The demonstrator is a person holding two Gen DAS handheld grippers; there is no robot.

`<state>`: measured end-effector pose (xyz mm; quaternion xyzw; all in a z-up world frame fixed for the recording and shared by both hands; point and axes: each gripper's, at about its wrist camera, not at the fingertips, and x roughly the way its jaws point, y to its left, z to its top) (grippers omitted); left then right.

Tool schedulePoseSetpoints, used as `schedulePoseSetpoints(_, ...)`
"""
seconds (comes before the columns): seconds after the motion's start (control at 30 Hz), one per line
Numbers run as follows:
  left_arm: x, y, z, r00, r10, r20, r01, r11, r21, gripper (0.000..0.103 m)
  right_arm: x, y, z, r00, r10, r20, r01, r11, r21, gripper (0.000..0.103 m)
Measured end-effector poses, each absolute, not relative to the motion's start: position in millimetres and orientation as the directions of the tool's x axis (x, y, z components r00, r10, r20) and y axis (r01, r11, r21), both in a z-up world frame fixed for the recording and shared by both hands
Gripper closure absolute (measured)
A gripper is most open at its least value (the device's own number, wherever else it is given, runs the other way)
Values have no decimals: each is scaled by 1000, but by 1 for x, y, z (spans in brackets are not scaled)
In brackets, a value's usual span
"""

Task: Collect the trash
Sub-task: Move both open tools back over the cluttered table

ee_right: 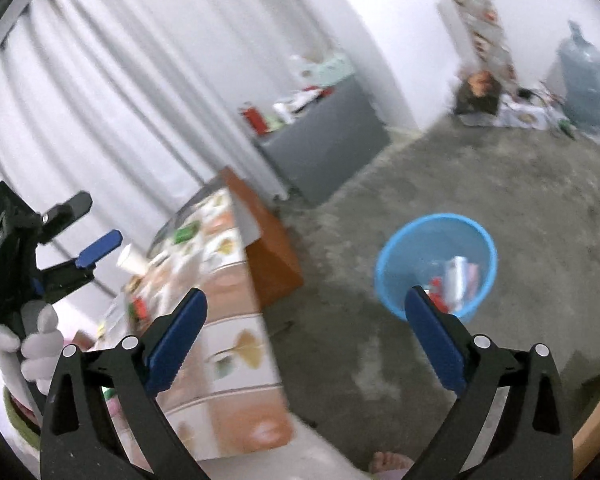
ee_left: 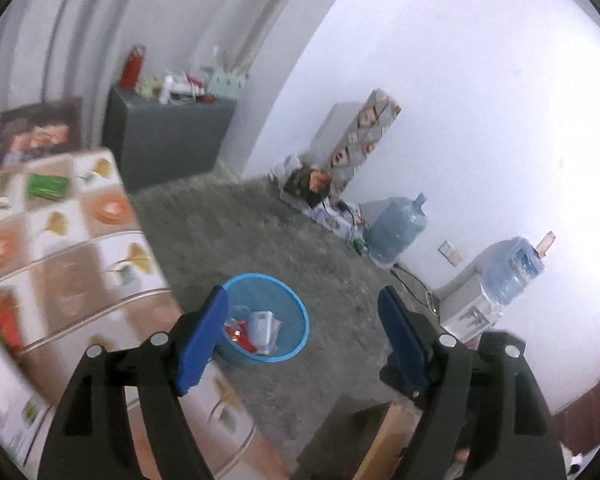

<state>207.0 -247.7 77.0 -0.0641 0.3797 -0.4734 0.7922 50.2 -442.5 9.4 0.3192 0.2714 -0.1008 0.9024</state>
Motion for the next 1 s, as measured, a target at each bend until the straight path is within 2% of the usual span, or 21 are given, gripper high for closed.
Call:
schedulePoseSetpoints(0.17,174,-175,85,363,-775,-517,687,598,-413,21,56,-410,29,833,6,-554,301,834,463,8)
schedulePoseSetpoints(0.5,124,-26,74,573,-655,-493,547,753,-366,20,59,-341,59,840,9,-542,190,931,311,8)
schedulePoseSetpoints(0.73,100,58,63,669,-558,-491,392,826,-405,20,68,-299,75,845,166,-509,18,941,338,8)
schedulePoseSetpoints(1.0,83,93,32,682,-500,-534,310,859,-408,20,86,-267,71,798,248,-549,-51,936,348,8)
